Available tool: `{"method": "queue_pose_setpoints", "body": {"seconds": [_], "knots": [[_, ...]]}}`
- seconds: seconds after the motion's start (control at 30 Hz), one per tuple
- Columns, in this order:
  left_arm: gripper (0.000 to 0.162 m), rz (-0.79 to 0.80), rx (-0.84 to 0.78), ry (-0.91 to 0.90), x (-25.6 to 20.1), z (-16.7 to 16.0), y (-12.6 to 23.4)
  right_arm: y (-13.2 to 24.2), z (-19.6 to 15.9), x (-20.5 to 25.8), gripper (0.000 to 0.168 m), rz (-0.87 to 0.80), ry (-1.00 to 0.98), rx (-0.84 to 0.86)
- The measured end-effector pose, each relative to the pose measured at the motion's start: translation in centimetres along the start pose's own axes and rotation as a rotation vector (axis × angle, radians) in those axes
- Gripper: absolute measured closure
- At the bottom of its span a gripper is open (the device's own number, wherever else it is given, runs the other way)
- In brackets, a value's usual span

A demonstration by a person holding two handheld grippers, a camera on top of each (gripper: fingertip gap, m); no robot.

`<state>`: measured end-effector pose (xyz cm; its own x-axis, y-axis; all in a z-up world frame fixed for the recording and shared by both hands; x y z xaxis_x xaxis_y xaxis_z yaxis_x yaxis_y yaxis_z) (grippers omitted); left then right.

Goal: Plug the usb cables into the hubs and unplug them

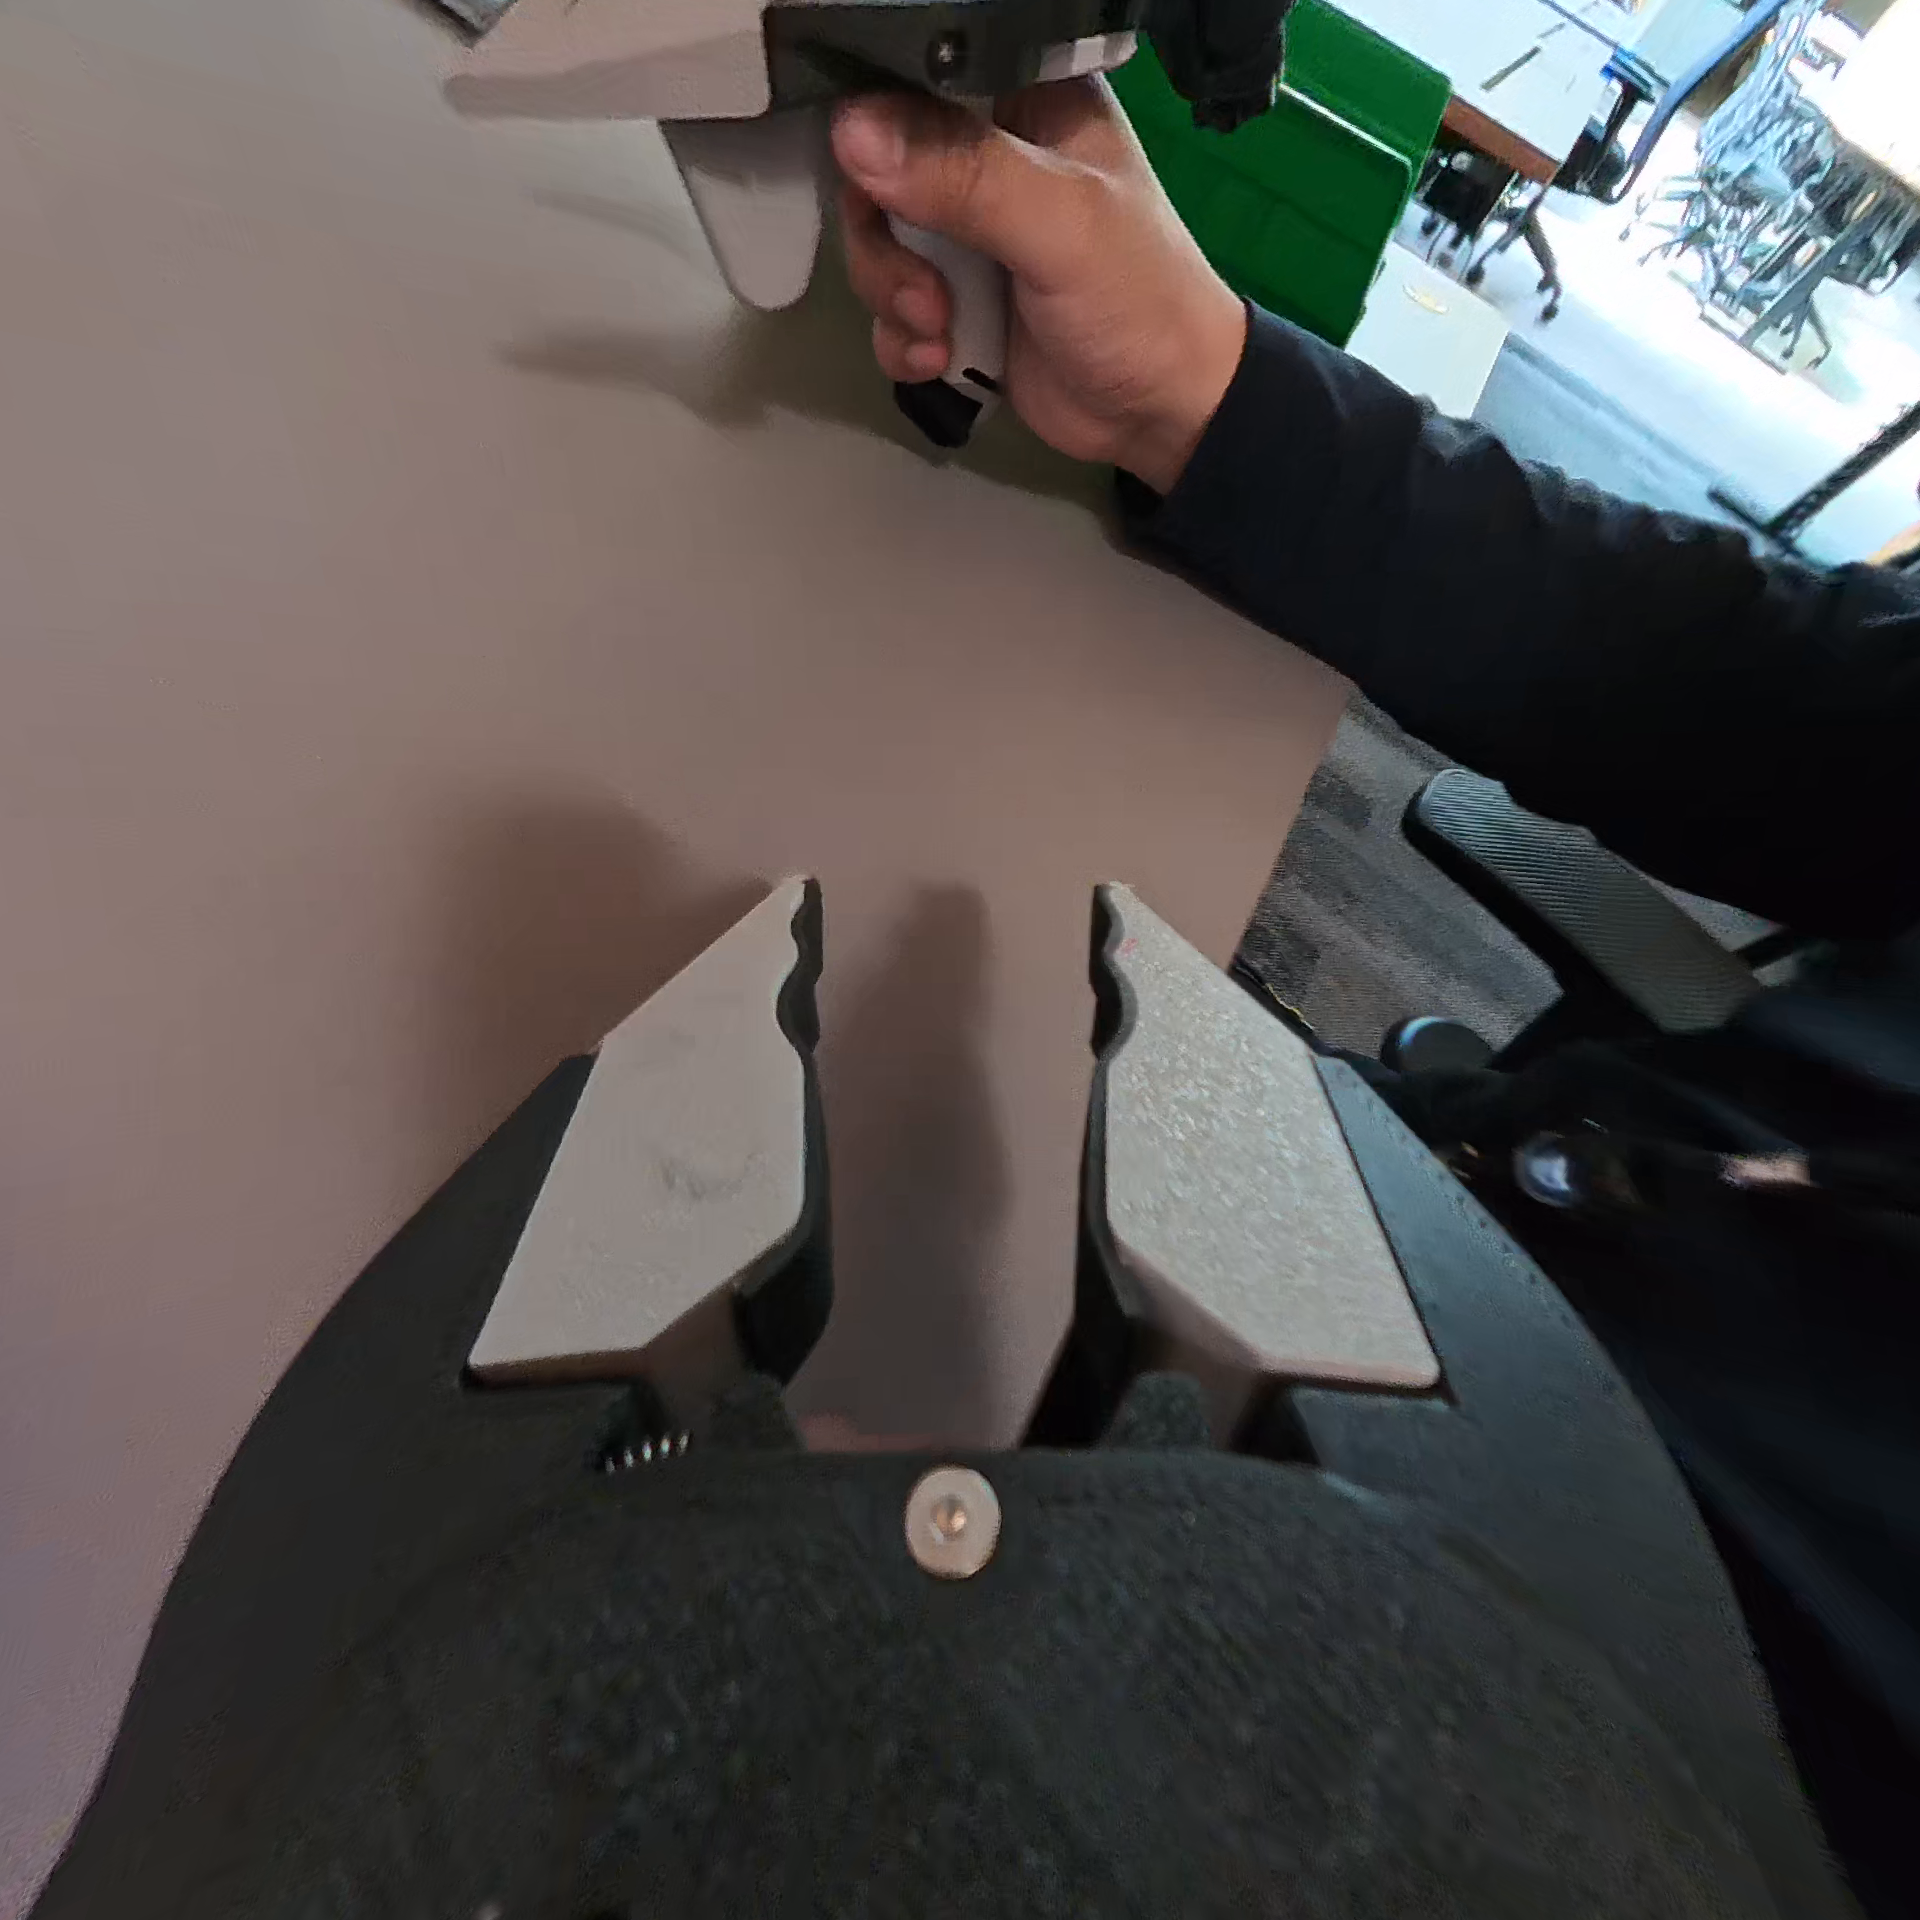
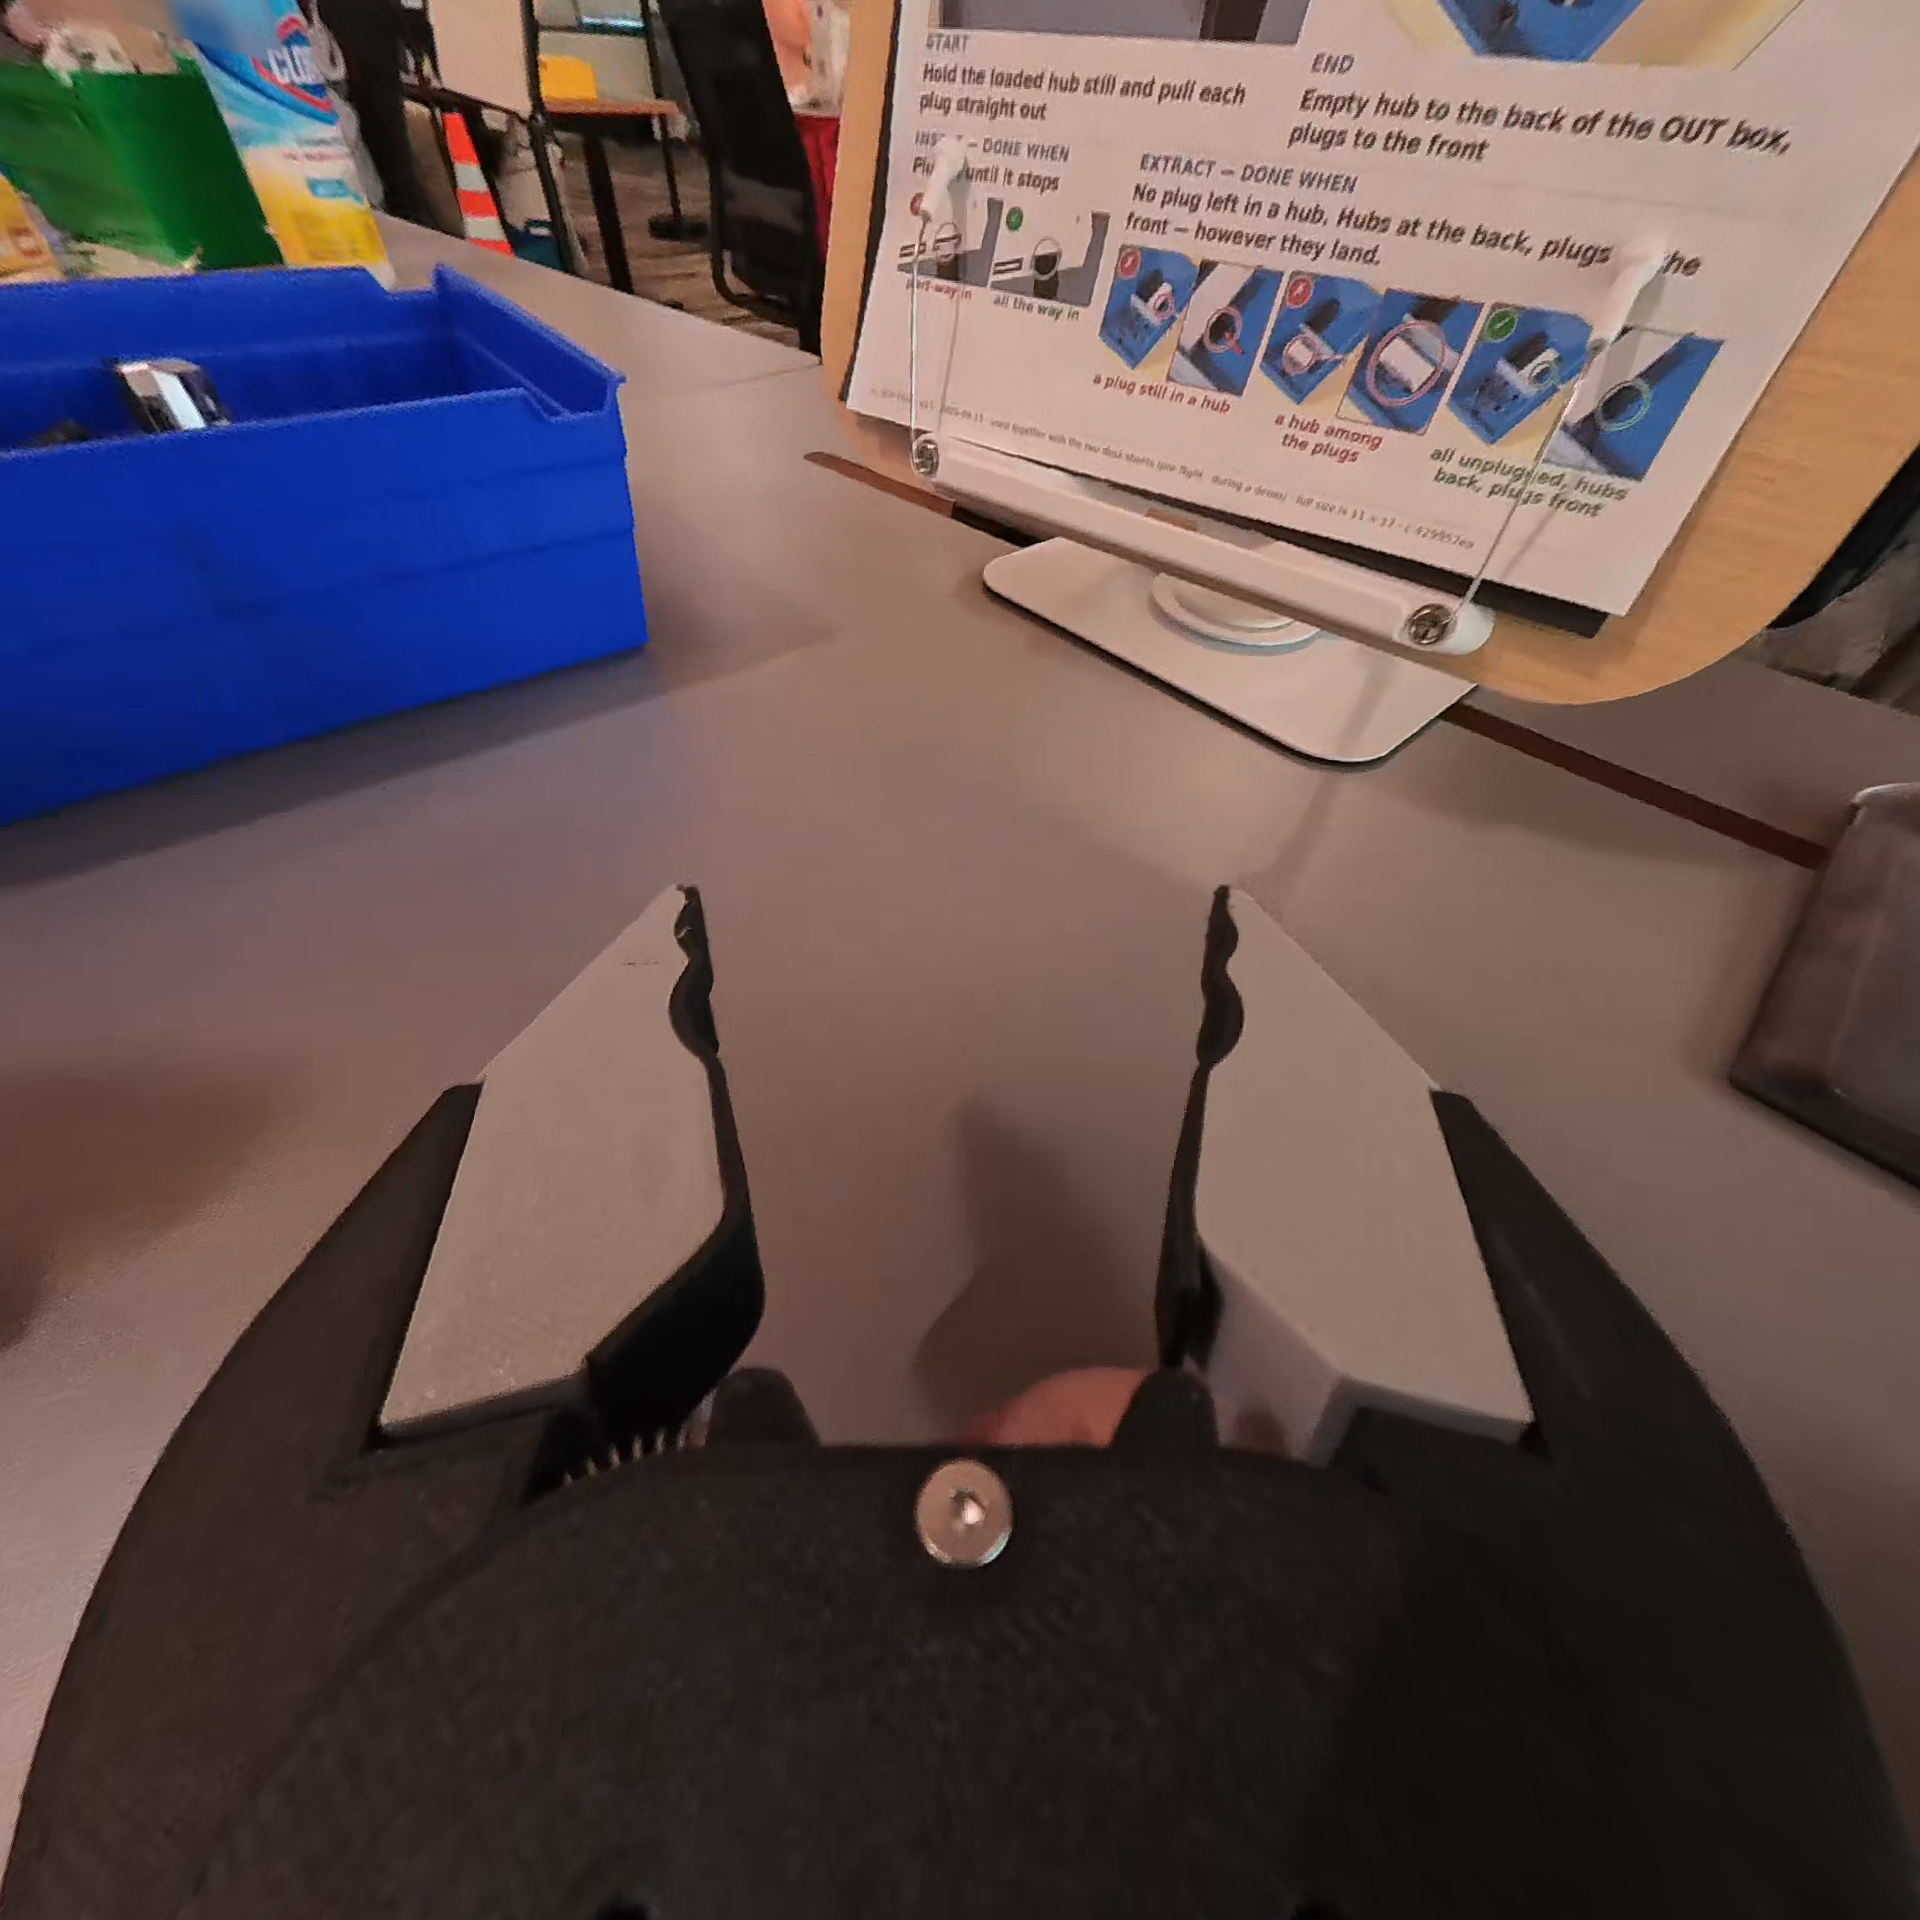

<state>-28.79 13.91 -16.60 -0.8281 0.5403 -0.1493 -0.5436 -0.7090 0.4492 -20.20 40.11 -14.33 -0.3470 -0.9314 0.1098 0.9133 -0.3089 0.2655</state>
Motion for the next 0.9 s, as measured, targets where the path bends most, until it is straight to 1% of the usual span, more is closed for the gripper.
{"method": "queue_pose_setpoints", "body": {"seconds": [0.1,0.23,0.3,0.37,0.43,0.5,0.57,0.63,0.67,0.73,0.77,0.83,0.9], "knots": [[0.109,0.052,0.000,0.029,0.2,0.0,3.9,-0.1,-0.2,-0.1,0.076,0.005,-0.012,0.014],[0.107,0.161,-0.077,0.039,1.9,2.1,10.8,-0.1,-0.5,-0.5,0.077,-0.004,-0.010,0.024],[0.107,0.209,-0.083,0.003,3.0,2.8,14.0,-0.3,-0.7,-0.7,0.076,-0.005,-0.027,0.043],[0.108,0.297,-0.083,-0.047,4.4,2.8,16.7,-0.5,-1.0,-0.7,0.076,0.017,-0.068,0.064],[0.107,0.394,-0.074,-0.050,6.3,2.4,18.5,-0.7,-1.3,-0.4,0.075,0.050,-0.106,0.086],[0.107,0.426,-0.084,-0.029,8.2,2.4,19.6,-0.9,-1.4,0.0,0.076,0.069,-0.109,0.100],[0.107,0.438,-0.075,-0.057,10.3,3.1,20.2,-0.8,-1.4,0.3,0.077,0.062,-0.085,0.093],[0.109,0.463,-0.042,-0.136,13.0,4.6,20.6,-0.8,-1.4,0.7,0.078,0.059,-0.057,0.089],[0.111,0.456,-0.005,-0.179,14.7,5.3,20.6,-0.8,-1.4,0.9,0.078,0.060,-0.045,0.091],[0.122,0.355,0.137,-0.298,18.1,6.7,20.2,-0.8,-1.4,1.2,0.080,0.058,-0.016,0.083],[0.124,0.286,0.217,-0.364,19.8,7.3,19.9,-0.8,-1.4,1.2,0.080,0.058,-0.003,0.087],[0.121,0.128,0.361,-0.497,22.4,8.2,18.9,-0.8,-1.5,1.2,0.080,0.060,-0.001,0.096],[0.122,0.001,0.470,-0.571,24.3,8.6,17.4,-0.8,-1.5,1.1,0.080,0.064,-0.014,0.096]]}}
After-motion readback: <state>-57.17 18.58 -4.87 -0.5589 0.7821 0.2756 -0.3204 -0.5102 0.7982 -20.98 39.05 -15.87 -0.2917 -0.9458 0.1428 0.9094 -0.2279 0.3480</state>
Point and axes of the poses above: each gripper's, where its closed fingertips meet, y back along the fingers, z out of its top, x = y × z across the jaws, the point moved 8 cm from there along y, back along the fingers, and after that the axes turned 10 degrees about -y, right-handed, at the moved point
